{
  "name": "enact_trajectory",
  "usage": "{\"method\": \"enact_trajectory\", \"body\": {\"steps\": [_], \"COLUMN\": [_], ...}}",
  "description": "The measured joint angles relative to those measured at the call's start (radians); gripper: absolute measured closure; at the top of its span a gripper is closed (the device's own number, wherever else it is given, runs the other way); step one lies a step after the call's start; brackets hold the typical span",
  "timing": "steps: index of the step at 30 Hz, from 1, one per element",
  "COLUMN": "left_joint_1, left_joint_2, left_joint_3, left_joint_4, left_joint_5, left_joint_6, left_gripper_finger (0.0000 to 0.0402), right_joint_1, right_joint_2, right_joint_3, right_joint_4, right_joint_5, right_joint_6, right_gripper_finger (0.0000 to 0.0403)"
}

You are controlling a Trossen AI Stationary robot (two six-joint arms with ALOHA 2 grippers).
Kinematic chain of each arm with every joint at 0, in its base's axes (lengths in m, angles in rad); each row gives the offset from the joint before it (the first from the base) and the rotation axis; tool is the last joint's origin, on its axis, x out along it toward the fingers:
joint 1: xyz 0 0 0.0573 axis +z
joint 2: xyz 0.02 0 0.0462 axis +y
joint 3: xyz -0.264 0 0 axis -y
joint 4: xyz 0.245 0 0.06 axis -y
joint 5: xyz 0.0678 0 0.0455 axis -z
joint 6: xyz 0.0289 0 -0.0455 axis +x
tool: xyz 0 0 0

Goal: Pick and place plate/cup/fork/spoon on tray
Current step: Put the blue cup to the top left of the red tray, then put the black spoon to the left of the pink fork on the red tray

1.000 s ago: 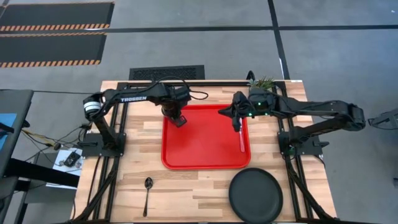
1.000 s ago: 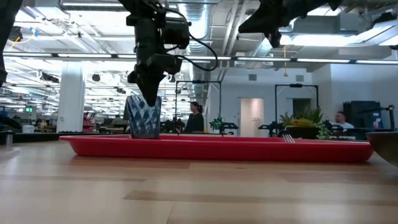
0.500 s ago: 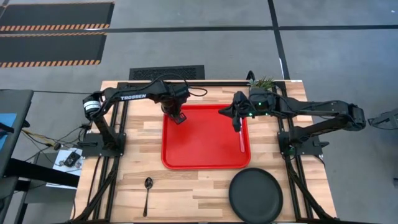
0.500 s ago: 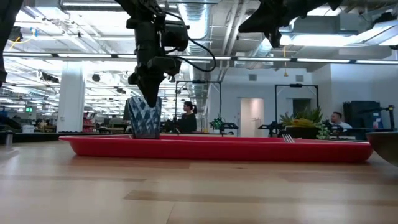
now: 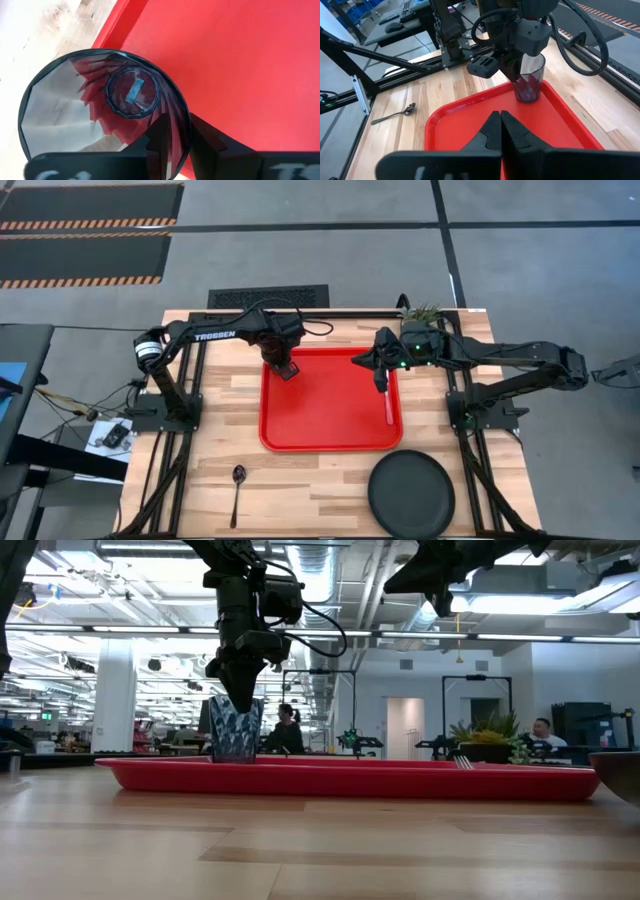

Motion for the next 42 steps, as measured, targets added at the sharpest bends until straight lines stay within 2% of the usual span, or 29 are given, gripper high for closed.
{"method": "enact_trajectory", "body": {"steps": [11, 21, 27, 35, 42], "left_joint_1": [0.000, 0.000, 0.000, -0.007, -0.095], "left_joint_2": [-0.003, -0.016, -0.084, -0.242, -0.372], "left_joint_3": [0.000, 0.000, 0.000, 0.000, -0.011], "left_joint_4": [-0.019, -0.020, -0.012, -0.013, 0.008], "left_joint_5": [0.005, 0.018, 0.007, -0.059, -0.128], "left_joint_6": [0.000, -0.012, -0.041, -0.065, -0.123], "left_gripper_finger": [0.0305, 0.0293, 0.0293, 0.0294, 0.0316], "right_joint_1": [0.000, -0.002, -0.002, -0.014, -0.029], "right_joint_2": [0.001, 0.001, 0.001, 0.001, 0.001], "right_joint_3": [0.000, 0.000, 0.000, 0.000, 0.000], "right_joint_4": [-0.030, -0.037, -0.039, -0.045, -0.070], "right_joint_5": [0.000, -0.001, -0.001, -0.003, -0.004], "right_joint_6": [-0.001, -0.002, -0.002, 0.003, 0.042], "right_gripper_finger": [0.0385, 0.0365, 0.0364, 0.0364, 0.0380]}}
